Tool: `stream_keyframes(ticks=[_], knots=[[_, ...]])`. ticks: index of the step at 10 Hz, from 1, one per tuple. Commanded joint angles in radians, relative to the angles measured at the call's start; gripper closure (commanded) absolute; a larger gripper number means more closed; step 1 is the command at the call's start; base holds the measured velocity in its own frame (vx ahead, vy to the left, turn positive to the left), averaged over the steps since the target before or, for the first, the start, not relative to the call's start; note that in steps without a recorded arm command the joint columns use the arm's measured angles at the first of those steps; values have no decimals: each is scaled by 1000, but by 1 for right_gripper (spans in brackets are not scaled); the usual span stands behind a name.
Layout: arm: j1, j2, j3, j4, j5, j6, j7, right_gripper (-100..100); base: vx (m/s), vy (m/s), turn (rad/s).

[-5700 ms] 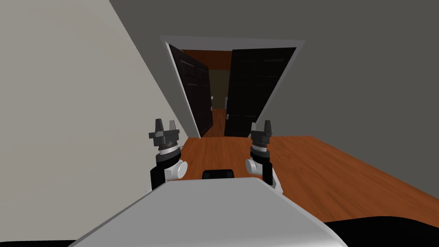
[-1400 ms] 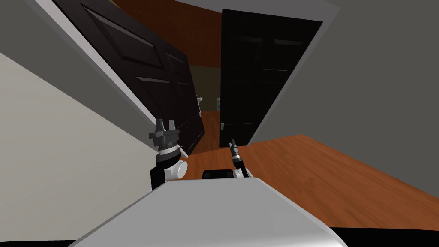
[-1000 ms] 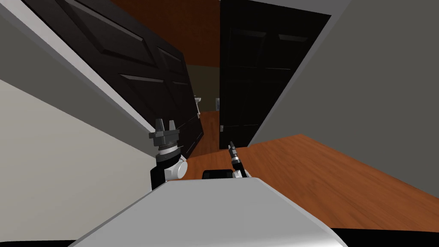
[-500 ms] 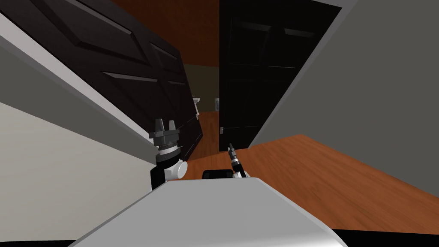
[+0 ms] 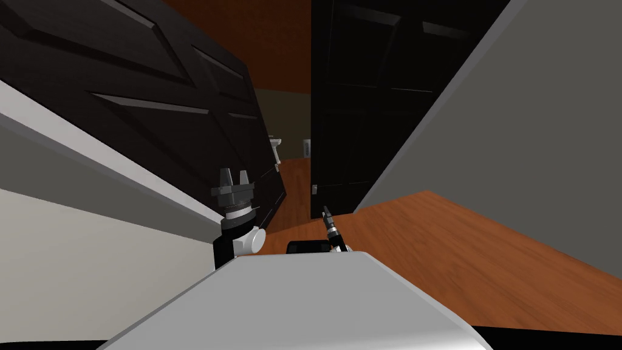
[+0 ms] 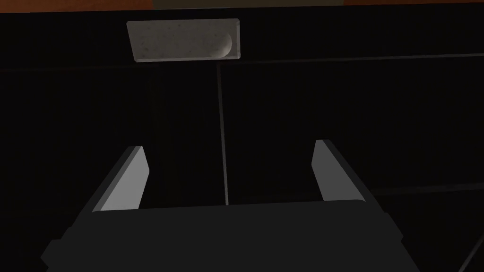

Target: Push the door open

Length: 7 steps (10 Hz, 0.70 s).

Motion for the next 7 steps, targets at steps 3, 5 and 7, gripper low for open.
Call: stream_keyframes(ticks=[3, 5, 7], knots=[[-9, 2, 0, 19, -2, 1, 1, -100, 121, 23, 0], [-19, 6, -8, 29, -2, 4, 0, -100, 208, 16, 27], [-31, 12, -18, 42, -1, 7, -1, -100, 205, 50, 30]])
